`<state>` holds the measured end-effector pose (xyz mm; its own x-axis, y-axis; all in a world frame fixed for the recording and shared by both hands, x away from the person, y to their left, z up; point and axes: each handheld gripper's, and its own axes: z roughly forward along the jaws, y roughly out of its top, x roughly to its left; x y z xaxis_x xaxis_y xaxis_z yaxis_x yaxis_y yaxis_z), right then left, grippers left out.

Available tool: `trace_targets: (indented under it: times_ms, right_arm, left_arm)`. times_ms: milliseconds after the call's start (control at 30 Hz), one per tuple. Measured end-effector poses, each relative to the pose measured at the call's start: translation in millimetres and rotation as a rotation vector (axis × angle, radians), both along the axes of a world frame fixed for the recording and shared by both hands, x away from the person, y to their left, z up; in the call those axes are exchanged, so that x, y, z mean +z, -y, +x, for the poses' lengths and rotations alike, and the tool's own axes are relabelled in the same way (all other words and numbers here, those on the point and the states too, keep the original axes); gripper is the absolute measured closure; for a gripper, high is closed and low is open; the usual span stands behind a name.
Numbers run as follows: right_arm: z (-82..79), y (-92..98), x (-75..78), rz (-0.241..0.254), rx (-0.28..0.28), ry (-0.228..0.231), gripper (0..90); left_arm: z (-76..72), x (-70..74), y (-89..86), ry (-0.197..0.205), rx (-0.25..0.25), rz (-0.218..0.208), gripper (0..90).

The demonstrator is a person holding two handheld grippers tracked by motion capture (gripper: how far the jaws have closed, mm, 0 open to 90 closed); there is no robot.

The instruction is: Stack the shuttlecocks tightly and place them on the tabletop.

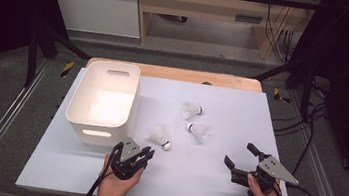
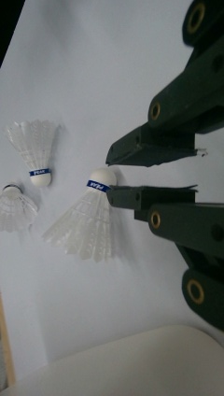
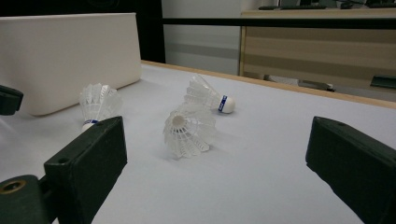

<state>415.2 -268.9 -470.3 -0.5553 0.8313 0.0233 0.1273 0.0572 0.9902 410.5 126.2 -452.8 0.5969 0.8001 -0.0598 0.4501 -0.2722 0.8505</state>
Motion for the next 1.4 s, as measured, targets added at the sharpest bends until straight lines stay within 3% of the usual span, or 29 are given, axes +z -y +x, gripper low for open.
trace_targets:
  times_ms: [133,267,367,400,600,767,867,1100,1233,1400]
  right_arm:
    - [0.1,1.1,0.2,0.007,-0.002,0.004,5.4]
    - [-0.2,1.3,0.6,0.008,-0.002,0.007,5.4]
    - [-0.4,0.8,0.8,0.012,0.000,0.005,5.4]
    - [-0.4,0.6,0.9,0.012,0.000,0.006,5.4]
    - [-0.5,1.2,1.1,0.016,0.002,0.008,5.4]
    - [-1.4,3.8,2.5,0.027,0.005,0.013,5.4]
    - [-0.8,4.5,2.4,0.028,0.005,0.016,5.4]
    - [-0.9,4.8,2.5,0.034,0.008,0.010,5.4]
    - [-0.7,4.9,2.4,0.037,0.010,0.008,5.4]
    - [-0.5,4.6,2.1,0.036,0.008,0.005,5.4]
  left_arm:
    - [5.1,-1.4,0.5,-0.035,0.020,-0.001,90.0]
    - [16.0,-8.2,5.1,-0.117,0.060,-0.010,90.0]
    - [20.8,-9.9,8.1,-0.129,0.083,-0.013,90.0]
    - [25.5,-10.8,13.4,-0.125,0.100,0.013,90.0]
    - [40.5,-14.0,26.0,-0.130,0.135,0.055,90.0]
    - [57.0,-16.9,36.7,-0.173,0.172,0.112,90.0]
    - [62.7,-16.6,41.7,-0.151,0.183,0.131,90.0]
    - [76.3,-17.5,42.3,-0.141,0.217,0.113,90.0]
    - [83.2,-18.4,43.4,-0.141,0.207,0.108,90.0]
    - [77.4,-10.1,49.7,-0.091,0.162,0.082,90.0]
